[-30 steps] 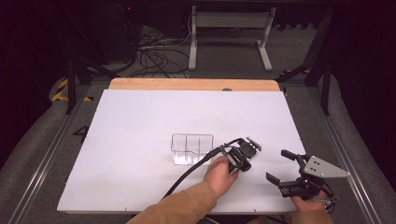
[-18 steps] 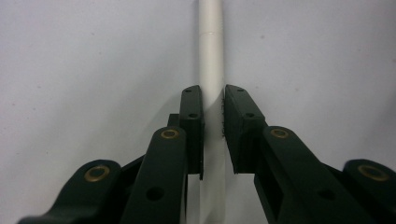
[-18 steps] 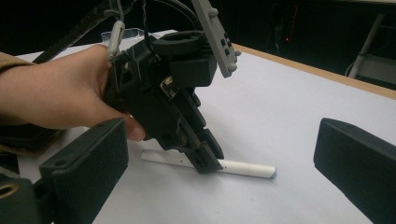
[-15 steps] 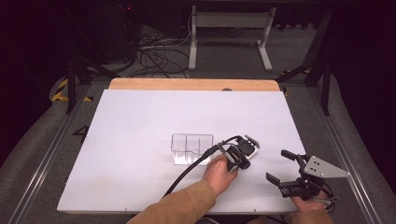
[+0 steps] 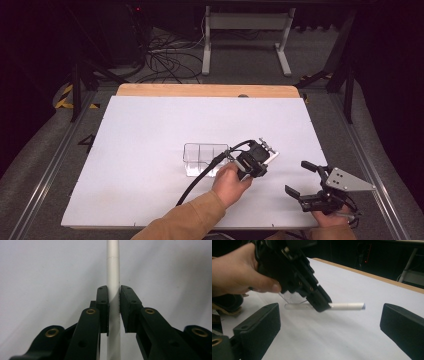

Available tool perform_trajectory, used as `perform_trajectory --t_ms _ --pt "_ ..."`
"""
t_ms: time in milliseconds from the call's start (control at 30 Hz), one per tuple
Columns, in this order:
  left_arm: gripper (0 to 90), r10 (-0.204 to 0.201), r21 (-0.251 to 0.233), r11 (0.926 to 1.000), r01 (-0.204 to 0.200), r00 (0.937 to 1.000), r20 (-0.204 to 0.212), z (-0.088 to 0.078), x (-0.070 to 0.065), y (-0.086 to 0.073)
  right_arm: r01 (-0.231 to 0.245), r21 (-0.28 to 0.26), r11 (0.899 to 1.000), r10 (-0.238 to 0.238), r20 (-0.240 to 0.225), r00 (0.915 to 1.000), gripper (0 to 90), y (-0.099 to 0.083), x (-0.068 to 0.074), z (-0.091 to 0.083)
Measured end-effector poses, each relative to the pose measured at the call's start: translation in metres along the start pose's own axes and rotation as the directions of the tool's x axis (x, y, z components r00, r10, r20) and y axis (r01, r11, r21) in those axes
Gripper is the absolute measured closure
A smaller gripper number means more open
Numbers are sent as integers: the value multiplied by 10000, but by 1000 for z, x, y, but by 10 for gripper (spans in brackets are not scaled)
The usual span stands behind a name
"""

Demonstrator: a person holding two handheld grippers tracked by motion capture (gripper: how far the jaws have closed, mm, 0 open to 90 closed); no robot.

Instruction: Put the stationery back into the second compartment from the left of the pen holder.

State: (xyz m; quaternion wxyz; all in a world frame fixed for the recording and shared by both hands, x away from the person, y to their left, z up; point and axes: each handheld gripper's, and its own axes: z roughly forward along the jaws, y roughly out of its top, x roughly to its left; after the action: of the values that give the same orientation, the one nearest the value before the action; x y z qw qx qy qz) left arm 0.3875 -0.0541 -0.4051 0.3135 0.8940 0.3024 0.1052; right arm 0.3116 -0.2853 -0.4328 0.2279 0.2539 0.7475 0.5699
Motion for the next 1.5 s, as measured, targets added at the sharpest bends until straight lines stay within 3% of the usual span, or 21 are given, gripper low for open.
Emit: perform_trajectory --t_ms 200,367,533,600,667,867,1033,1233,1333,1500 --pt "789 -23 -940 9956 41 9998 186 -22 2 1 20 -22 10000 -20 -1 10000 37 0 1 0" --pt "788 267 -1814 9832 -207 9992 305 -38 1 -1 39 -2 10000 -39 -64 10000 37 0 1 1" --pt "788 185 -2255 9742 -55 9983 557 -50 4 -2 37 -4 10000 -37 -87 10000 37 0 1 1" --pt "788 305 -2650 9642 -72 9960 839 -55 7 -4 47 4 10000 -47 -92 9999 36 0 1 1" --pt "788 462 -2897 9569 -216 9959 783 -61 9 -5 -2 -6 10000 2 -89 10000 36 0 2 2" --pt "788 579 -3587 9333 -146 9922 1103 -75 14 -9 62 7 10000 -62 -93 9999 36 0 2 2" --pt "788 721 -4281 9037 -102 9891 1286 -87 19 -13 85 -7 10000 -85 -138 9999 37 0 2 3" --pt "788 775 -4798 8774 -13 9872 1391 -99 26 -17 43 35 10000 -42 -139 9999 36 0 2 4" --pt "788 718 -4945 8691 123 9860 1507 -103 31 -19 100 49 9999 -99 -163 9998 37 0 2 5" --pt "788 815 -5245 8514 -28 9886 1270 -111 38 -23 83 44 10000 -82 -184 9998 36 0 2 5"
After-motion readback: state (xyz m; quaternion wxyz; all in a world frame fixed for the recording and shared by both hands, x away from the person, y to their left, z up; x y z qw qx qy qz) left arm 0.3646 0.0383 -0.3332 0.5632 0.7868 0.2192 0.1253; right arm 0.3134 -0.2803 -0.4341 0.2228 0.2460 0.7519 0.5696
